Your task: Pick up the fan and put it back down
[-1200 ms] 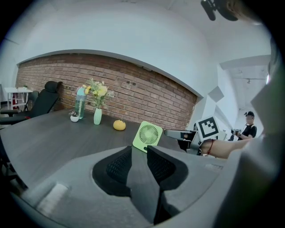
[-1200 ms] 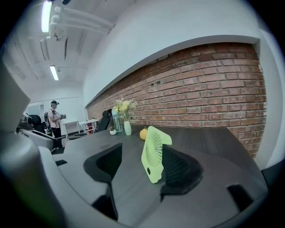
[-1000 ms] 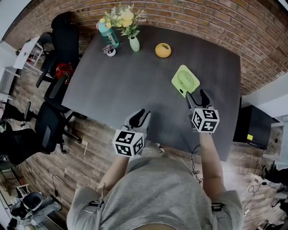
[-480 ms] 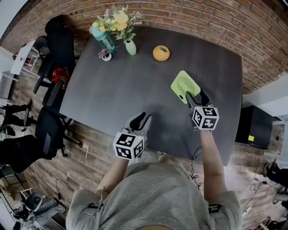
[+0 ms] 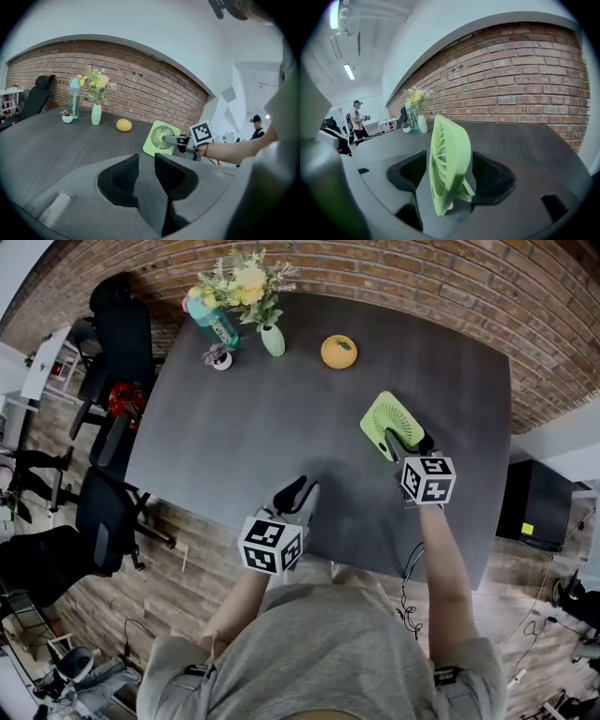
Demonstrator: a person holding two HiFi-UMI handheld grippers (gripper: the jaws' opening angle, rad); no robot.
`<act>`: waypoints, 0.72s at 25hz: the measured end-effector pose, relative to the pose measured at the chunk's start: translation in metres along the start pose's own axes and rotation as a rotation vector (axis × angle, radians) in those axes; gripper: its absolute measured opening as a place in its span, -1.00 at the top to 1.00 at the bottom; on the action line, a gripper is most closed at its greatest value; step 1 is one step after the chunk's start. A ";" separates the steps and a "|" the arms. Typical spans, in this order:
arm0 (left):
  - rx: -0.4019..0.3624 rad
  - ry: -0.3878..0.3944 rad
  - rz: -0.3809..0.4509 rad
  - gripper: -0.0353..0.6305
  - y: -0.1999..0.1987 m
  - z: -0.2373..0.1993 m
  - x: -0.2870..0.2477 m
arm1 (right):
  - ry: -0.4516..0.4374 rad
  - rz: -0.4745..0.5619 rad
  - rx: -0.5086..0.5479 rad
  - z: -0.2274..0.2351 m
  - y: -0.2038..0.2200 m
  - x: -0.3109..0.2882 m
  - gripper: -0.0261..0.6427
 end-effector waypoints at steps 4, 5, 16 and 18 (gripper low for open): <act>-0.002 0.008 -0.010 0.59 0.001 -0.003 -0.002 | -0.011 -0.011 0.004 0.000 -0.001 -0.009 0.06; -0.002 0.009 -0.012 0.59 0.002 -0.003 -0.003 | -0.013 -0.011 0.009 -0.001 -0.002 -0.011 0.06; 0.005 0.014 -0.018 0.59 0.004 -0.006 -0.002 | -0.025 -0.030 0.028 -0.003 -0.005 -0.023 0.17; 0.006 0.010 -0.019 0.59 0.004 -0.006 0.000 | -0.030 -0.031 0.031 -0.004 -0.005 -0.022 0.19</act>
Point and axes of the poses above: the fingertips, and each gripper's own axes: x backward along the fingers, z to its right, y out of its underside, the point moved 8 cm from there along x, backward along the fingers, and after that the axes turned 12 degrees about -x, right-handed, at the moved point
